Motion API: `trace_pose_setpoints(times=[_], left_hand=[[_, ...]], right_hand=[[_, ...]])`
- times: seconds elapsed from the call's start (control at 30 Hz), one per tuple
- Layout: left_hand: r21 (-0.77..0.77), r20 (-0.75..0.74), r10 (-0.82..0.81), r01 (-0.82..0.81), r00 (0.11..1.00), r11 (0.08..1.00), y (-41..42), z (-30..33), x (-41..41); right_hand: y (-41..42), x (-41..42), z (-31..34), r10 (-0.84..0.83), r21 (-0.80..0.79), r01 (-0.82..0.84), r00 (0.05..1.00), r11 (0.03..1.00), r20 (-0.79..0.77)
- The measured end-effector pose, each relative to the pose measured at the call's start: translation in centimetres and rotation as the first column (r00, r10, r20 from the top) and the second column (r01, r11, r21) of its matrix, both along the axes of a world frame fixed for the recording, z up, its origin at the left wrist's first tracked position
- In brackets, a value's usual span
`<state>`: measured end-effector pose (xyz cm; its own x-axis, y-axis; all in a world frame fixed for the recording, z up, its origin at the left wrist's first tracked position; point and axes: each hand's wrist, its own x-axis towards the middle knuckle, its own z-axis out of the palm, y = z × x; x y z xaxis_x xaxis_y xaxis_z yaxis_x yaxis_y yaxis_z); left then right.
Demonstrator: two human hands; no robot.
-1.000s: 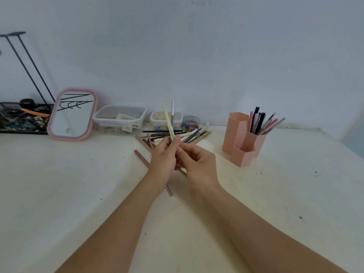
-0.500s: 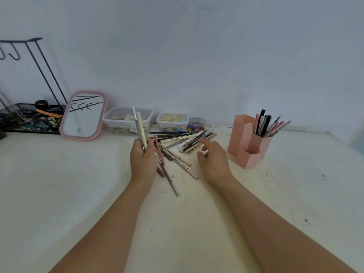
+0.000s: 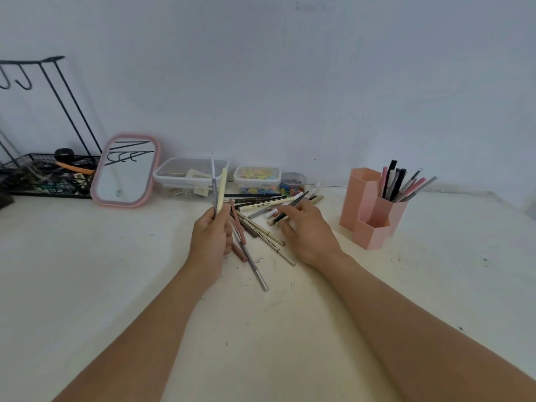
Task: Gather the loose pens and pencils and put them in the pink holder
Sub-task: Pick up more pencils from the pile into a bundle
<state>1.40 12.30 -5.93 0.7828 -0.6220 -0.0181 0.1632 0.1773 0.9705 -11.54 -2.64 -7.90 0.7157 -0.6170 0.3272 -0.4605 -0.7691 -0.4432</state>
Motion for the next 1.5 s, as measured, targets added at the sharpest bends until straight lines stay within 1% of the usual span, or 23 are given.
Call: trace_pose_setpoints(times=[0.1,0.2,0.4,0.5,0.67,0.73,0.77,0.8,0.87,0.93,1.0,1.07,1.13,1.23,1.37,1.5], left_hand=[[0.015,-0.008,-0.026,0.026,1.0,1.0,0.0,0.0,0.3],[0.022,-0.001,-0.058,0.058,0.998,0.998,-0.1,0.0,0.5],[0.112,0.092,-0.132,0.121,0.987,0.986,-0.9,-0.1,0.4],[0.142,0.148,-0.152,0.131,0.977,0.981,-1.1,-0.2,0.3],[0.134,0.171,-0.173,0.151,0.97,0.979,-0.9,0.0,0.0],[0.135,0.181,-0.174,0.151,0.968,0.979,-0.9,0.1,0.0],[0.133,0.186,-0.171,0.148,0.968,0.98,-0.9,0.1,0.0],[0.126,0.189,-0.163,0.141,0.968,0.982,-0.9,0.2,0.0],[0.1,0.167,-0.139,0.123,0.976,0.987,-0.9,0.1,0.0],[0.067,0.112,-0.119,0.112,0.987,0.991,-1.0,0.1,0.2],[0.027,0.052,-0.112,0.111,0.992,0.993,-1.0,0.1,0.4],[-0.003,-0.014,-0.129,0.129,0.992,0.992,-0.9,0.3,0.4],[-0.022,-0.051,-0.16,0.159,0.986,0.987,-0.9,0.4,0.0],[-0.024,-0.022,-0.156,0.156,0.987,0.987,-1.1,0.4,-0.8],[-0.006,-0.017,-0.139,0.139,0.99,0.99,-1.4,0.0,-0.6],[0.072,0.038,-0.114,0.112,0.993,0.991,-1.6,-0.6,-0.5]], right_hand=[[0.0,0.8,0.5,0.011,-0.078,-0.015,0.999,0.997,-0.051],[0.0,1.2,0.5,-0.023,-0.08,0.019,0.998,0.997,-0.055],[-0.5,0.9,0.2,-0.174,0.034,0.172,0.978,0.985,0.111],[-1.1,0.7,0.5,-0.222,0.086,0.213,0.969,0.973,0.11],[-1.3,0.5,1.2,-0.248,0.129,0.239,0.967,0.962,0.06],[-1.2,0.4,1.5,-0.26,0.205,0.236,0.96,0.95,0.102],[-1.0,0.3,1.8,-0.276,0.257,0.231,0.948,0.939,0.156],[-0.7,0.3,2.2,-0.3,0.317,0.22,0.925,0.923,0.231],[0.6,0.5,3.1,-0.342,0.441,0.147,0.847,0.886,0.406],[2.5,1.1,3.5,-0.342,0.54,-0.004,0.769,0.841,0.539],[4.6,2.0,2.8,-0.294,0.582,-0.155,0.743,0.798,0.602],[6.4,2.8,2.0,-0.229,0.571,-0.242,0.742,0.784,0.63],[7.1,3.0,1.7,-0.139,0.523,-0.291,0.759,0.801,0.636],[7.3,2.6,2.1,-0.056,0.483,-0.35,0.762,0.802,0.645],[7.0,2.4,2.1,-0.016,0.416,-0.333,0.765,0.846,0.644],[7.1,2.4,2.2,-0.002,0.39,-0.312,0.778,0.867,0.628]])
